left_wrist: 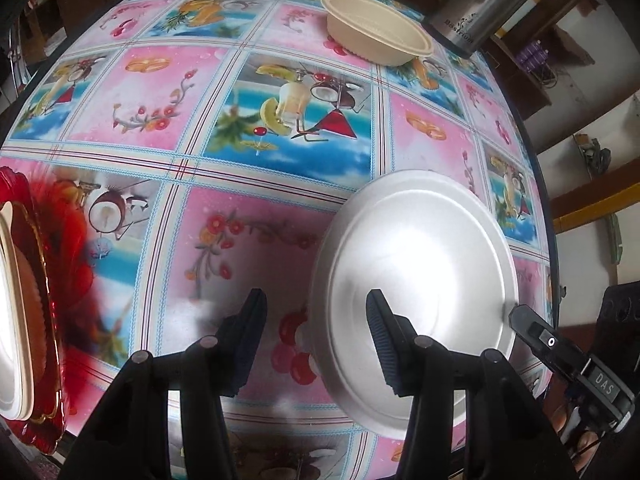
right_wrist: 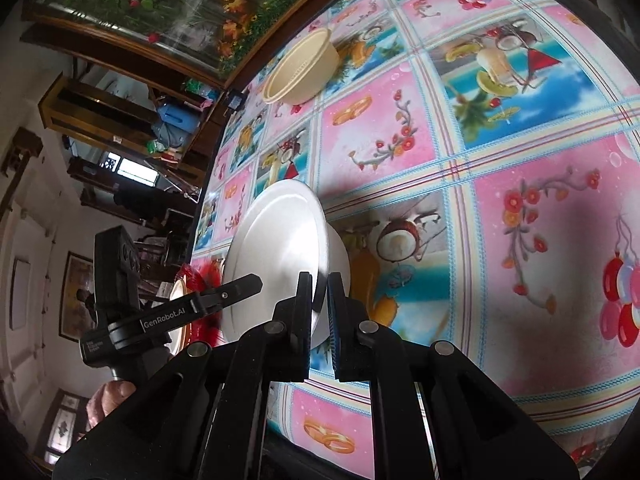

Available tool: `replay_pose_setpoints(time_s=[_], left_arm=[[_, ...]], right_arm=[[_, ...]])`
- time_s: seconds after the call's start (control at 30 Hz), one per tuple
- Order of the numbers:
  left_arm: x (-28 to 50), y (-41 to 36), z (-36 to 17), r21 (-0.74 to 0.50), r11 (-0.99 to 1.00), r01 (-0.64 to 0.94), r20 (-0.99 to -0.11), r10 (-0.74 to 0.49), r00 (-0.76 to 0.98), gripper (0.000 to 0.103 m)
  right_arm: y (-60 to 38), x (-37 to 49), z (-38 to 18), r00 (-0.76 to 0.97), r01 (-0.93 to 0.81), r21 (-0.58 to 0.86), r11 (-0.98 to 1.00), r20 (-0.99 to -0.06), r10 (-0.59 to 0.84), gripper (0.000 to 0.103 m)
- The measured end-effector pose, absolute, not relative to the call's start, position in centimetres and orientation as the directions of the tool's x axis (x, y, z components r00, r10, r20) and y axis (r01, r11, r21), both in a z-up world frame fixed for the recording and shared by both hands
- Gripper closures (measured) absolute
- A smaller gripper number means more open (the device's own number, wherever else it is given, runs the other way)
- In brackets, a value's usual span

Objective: Organize plates and bowls
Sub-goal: 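Lower the white foam bowl onto the stack held by the left gripper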

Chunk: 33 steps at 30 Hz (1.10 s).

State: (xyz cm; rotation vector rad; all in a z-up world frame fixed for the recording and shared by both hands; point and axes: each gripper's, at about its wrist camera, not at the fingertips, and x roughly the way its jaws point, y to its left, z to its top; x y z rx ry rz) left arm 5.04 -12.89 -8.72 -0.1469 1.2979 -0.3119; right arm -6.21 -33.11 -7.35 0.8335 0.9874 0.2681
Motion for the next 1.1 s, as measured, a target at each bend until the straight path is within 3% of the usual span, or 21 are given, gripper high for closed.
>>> replay_pose_setpoints(time_s=[0.1,0.43,1.1], left_arm=[[5.0,-13.0,-8.5,-0.276,0.948,0.161,-0.919,-0.309,0.247,0.054],[5.1,-13.2,-8.9,-0.279,0.94,0.195,-0.916,-0.322,0.241,0.093],[3.6,-9.3,-6.2,-0.299,0.932,0.204,-0.872,-0.354,0.338,0.095]], right_arm=[[-33.1,-5.8,-7.5,0.536,0.173,0.72,0.672,-0.641,0.549,0.096],[-32.2,-5.2,-7.8,0.526,0.203,0.708,0.677,-0.662,0.534,0.095],[-27.8,-5.2,-4.3,0.561,0.135,0.633,0.762,-0.683,0.468,0.095]])
